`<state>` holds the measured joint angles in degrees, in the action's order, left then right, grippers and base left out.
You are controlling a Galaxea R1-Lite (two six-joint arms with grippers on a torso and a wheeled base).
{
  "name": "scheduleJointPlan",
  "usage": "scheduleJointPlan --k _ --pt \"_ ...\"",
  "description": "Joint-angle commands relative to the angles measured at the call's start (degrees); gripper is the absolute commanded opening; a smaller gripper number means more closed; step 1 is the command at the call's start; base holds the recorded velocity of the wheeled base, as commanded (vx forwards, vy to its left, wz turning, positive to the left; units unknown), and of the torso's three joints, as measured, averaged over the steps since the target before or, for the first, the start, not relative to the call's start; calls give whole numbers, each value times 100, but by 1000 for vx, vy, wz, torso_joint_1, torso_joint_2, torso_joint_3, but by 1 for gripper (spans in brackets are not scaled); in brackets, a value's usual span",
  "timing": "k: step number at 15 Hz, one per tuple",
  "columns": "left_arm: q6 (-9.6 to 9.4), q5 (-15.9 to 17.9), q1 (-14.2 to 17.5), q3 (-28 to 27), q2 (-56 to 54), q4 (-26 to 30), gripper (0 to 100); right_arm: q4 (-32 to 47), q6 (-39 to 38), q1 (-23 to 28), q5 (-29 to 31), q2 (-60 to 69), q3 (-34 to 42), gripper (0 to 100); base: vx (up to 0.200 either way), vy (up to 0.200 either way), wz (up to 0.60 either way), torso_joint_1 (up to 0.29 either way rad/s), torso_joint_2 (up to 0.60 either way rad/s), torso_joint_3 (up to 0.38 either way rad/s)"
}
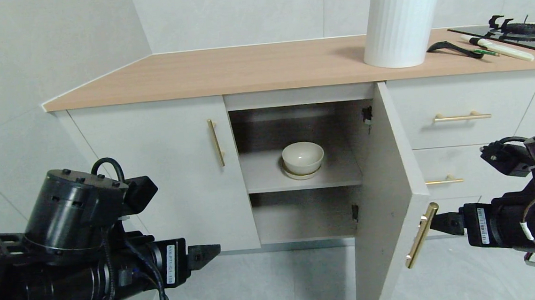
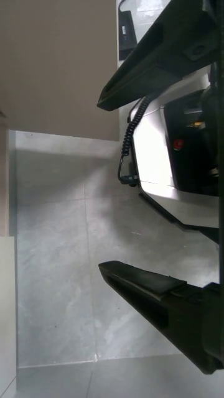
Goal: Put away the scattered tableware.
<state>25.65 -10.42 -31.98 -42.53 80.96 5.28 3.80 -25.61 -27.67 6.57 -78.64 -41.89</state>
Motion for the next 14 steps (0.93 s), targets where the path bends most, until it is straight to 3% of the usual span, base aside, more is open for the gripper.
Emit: scheduleJointPlan --k 1,5,8,10,11,14 --pt "2 -4 -2 -1 -10 -1 100 -99 -163 -212 -7 -283 5 100 0 0 0 0 0 0" --pt "19 -12 -2 -18 -107 -1 100 -644 -207 -318 -95 -652 93 100 0 0 0 0 0 0" --pt "10 -12 -2 -27 -203 -1 100 -1215 109 -326 -701 -1022 -83 100 0 0 0 0 0 0" --pt "10 -12 -2 -27 -203 -1 100 -1233 215 -326 -727 -1074 -127 100 0 0 0 0 0 0" --pt "10 -12 -2 -27 -212 -1 100 -1242 970 -326 -798 -1610 -689 100 0 0 0 0 0 0" --pt "-7 -65 -2 -18 -230 8 100 -1286 1050 -441 -850 -2138 -1155 100 0 0 0 0 0 0"
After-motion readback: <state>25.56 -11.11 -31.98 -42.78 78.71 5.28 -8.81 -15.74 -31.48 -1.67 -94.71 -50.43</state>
